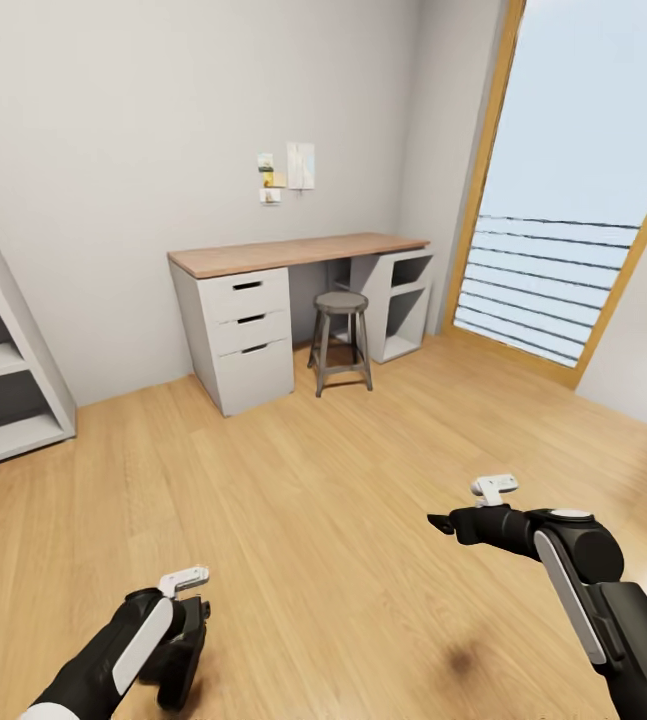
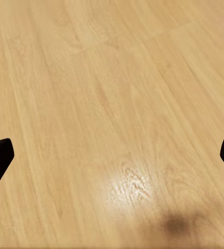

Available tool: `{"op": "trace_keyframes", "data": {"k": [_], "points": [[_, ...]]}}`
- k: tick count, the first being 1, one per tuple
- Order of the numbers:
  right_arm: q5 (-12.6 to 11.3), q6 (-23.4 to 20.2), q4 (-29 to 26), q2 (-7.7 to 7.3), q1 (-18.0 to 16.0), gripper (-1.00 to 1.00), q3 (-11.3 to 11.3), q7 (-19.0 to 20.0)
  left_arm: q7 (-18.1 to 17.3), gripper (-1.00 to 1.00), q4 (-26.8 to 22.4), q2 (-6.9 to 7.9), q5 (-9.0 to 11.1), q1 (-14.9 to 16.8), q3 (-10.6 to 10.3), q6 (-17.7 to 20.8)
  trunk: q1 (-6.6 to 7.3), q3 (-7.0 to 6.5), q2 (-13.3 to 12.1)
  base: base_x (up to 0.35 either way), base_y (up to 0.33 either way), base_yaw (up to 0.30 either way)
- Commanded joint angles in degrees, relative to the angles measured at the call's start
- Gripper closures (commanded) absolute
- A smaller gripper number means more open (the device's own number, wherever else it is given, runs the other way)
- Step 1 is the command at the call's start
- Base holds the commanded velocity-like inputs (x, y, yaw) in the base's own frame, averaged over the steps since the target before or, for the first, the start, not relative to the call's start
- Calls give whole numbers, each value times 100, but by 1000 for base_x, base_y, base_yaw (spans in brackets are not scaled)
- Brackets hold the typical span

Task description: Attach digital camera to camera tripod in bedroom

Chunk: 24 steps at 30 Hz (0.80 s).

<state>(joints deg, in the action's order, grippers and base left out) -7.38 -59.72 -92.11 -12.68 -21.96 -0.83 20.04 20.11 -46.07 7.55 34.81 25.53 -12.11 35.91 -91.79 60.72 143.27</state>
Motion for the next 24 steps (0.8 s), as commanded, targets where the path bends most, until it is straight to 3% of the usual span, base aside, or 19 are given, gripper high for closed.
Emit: {"op": "trace_keyframes", "data": {"k": [1, 2, 3, 9, 14, 20, 23, 24], "points": [[-49, -28, -7, -6, -4, -100, -3, -16, 57, -100, -112, 23, 58, -29, -29, 70, -1, 29, 4, 0, 0, 0], [-52, -28, -9, -8, -3, -100, -2, -6, 58, -100, -204, 45, 57, -77, -25, 115, -4, 51, 5, 0, 0, 0], [-60, -28, -13, -20, -2, -100, 4, 17, 52, -100, -455, 162, 58, -219, 1, 210, -6, 73, 7, 0, 0, 0], [-66, -28, -21, -66, -26, -100, 39, 64, 28, -100, -802, 467, 108, -327, 27, 526, -22, 206, 15, 0, 0, 0], [-68, -28, -23, -76, -65, -100, 49, 92, 11, -100, -888, 560, 89, -231, 16, 905, -35, 317, 21, 0, 0, 0], [-70, -28, -25, -76, -107, -100, 48, 107, -32, -100, -870, 613, 74, -107, -17, 1036, -50, 450, 29, 0, 0, 0], [-70, -28, -26, -73, -137, -100, 48, 113, -103, -100, -873, 643, 41, -48, -88, 1069, -58, 516, 34, 0, 0, 0], [-70, -28, -26, -68, -161, -100, 44, 116, -206, -100, -885, 658, -42, 6, -229, 1084, -61, 538, 35, 0, 0, 0]]}}
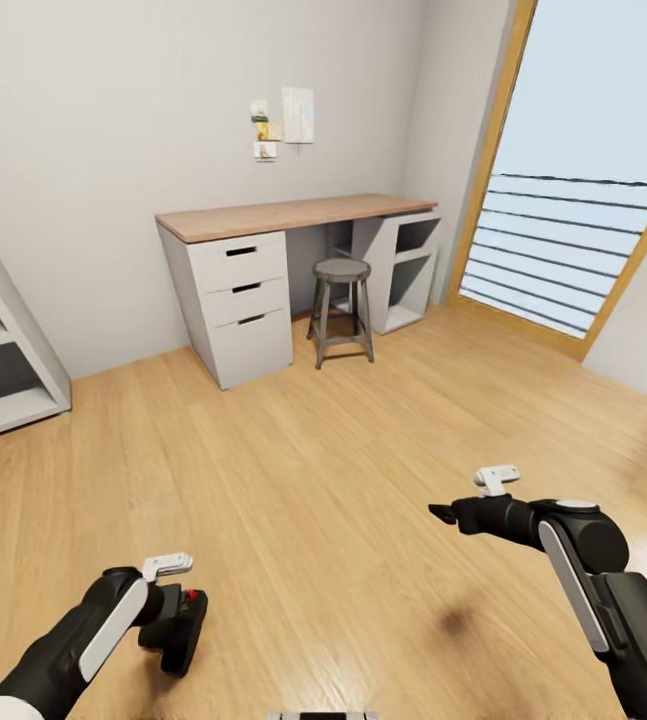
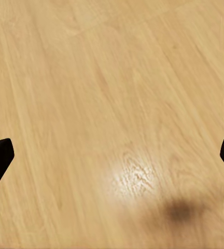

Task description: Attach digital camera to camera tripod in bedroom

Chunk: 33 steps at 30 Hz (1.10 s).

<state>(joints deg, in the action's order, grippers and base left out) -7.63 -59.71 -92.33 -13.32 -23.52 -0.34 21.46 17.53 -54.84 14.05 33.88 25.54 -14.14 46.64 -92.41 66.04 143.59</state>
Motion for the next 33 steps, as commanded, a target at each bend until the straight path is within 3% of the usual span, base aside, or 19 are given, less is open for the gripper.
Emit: {"op": "trace_keyframes", "data": {"k": [1, 3, 5, 10, 19, 26, 33], "points": [[-45, -29, -4, 3, -13, -100, -5, -25, -10, -100, -13, 6, 1, 29, -110, 8, -1, 28, 4, 0, 0, 0], [-45, -29, -4, 11, -20, -100, -7, -24, -79, -100, -18, 2, -55, 56, -197, 3, -6, 72, 7, 0, 0, 0], [-45, -29, -4, 34, -33, -100, -16, -22, -294, -100, -31, -12, -208, 124, -417, -16, -11, 117, 9, 0, 0, 0], [-45, -29, -4, 62, -41, -100, -44, -20, -551, -100, -49, -7, -341, 179, -592, -122, -24, 228, 16, 0, 0, 0], [-45, -29, -4, 56, -44, -100, -60, -22, -1044, -100, -17, 45, -411, 173, -664, -738, -48, 427, 28, 0, 0, 0], [-39, -29, -4, 68, -41, -100, -62, -27, -1209, -100, 5, 73, -429, 164, -695, -939, -66, 582, 37, 0, 0, 0], [-37, -29, -4, 72, -29, -100, -63, -28, -1527, -100, 122, 90, -747, 162, -692, -1142, -84, 737, 47, 0, 0, 0]]}}
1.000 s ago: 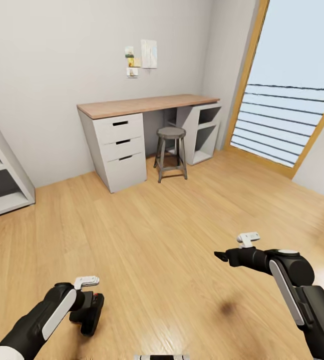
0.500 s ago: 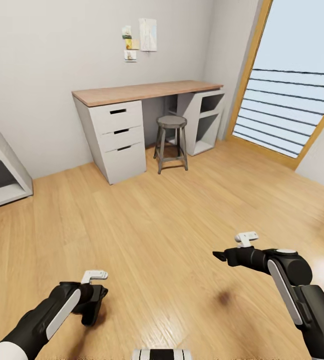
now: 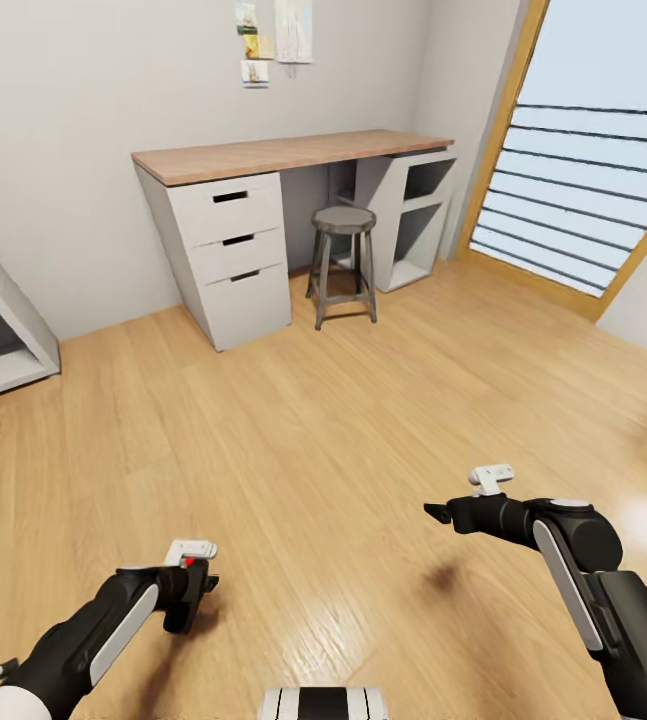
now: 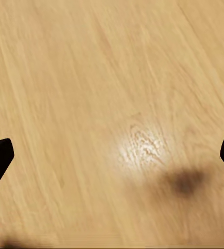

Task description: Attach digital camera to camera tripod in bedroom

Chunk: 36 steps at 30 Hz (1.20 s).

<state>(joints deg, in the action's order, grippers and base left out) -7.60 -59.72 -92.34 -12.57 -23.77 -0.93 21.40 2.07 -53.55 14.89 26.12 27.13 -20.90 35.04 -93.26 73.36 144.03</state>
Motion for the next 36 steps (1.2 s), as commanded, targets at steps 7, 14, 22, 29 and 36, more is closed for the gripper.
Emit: {"op": "trace_keyframes", "data": {"k": [7, 14, 22, 29, 36], "points": [[-42, -28, -4, 12, 13, -100, -8, -21, -403, -100, 103, 78, -296, 12, 21, -109, -14, 138, 10, 0, 0, 0], [-40, -28, -4, 23, 29, -100, -16, -27, -613, -100, 170, 189, -455, 26, 39, -236, -14, 138, 10, 0, 0, 0], [-40, -28, -4, 31, 36, -100, -25, -36, -697, -100, 212, 350, -514, 47, 42, -333, -14, 138, 10, 0, 0, 0], [-36, -28, -4, 30, 38, -100, -29, -38, -876, -100, 227, 464, -541, 58, 42, -374, -14, 138, 10, 0, 0, 0], [-33, -28, -4, 33, 42, -100, -29, -39, -982, -100, 242, 548, -543, 105, 42, -394, -29, 271, 18, 0, 0, 0]]}}
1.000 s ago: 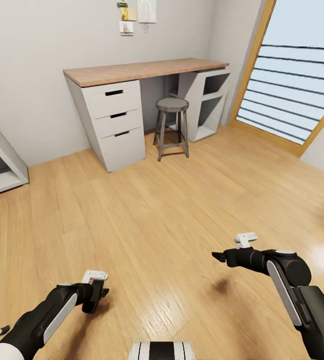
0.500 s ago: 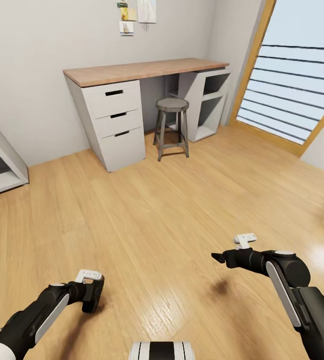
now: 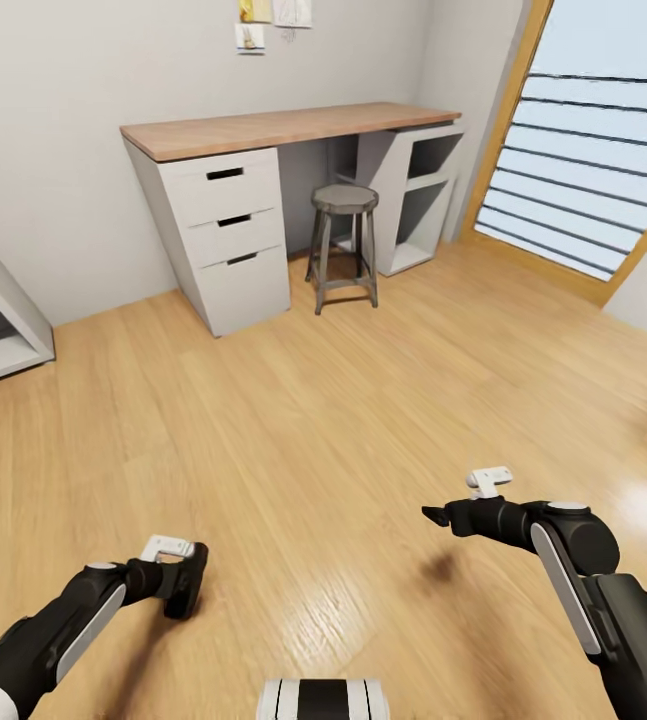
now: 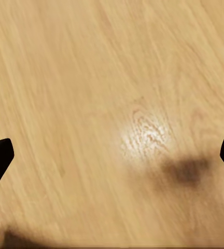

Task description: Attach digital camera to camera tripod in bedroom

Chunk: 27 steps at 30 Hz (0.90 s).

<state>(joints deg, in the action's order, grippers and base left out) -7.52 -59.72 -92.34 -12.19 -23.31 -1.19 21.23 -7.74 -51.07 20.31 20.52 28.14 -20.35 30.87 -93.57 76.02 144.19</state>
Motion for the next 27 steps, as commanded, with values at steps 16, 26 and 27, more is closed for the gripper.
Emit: {"op": "trace_keyframes", "data": {"k": [16, 26, 27], "points": [[-40, -28, -4, 177, -330, -100, 28, -15, -57, -100, 76, 163, -72, 181, -34, 1, -40, 360, 24, 0, 0, 0], [-39, -28, -4, 313, -423, -100, 36, -25, -66, -100, 147, 135, -343, 227, -24, -139, -63, 559, 36, 0, 0, 0], [-39, -28, -4, 313, -423, -100, 36, -25, -66, -100, 147, 135, -343, 227, -24, -139, -63, 559, 36, 0, 0, 0]]}}
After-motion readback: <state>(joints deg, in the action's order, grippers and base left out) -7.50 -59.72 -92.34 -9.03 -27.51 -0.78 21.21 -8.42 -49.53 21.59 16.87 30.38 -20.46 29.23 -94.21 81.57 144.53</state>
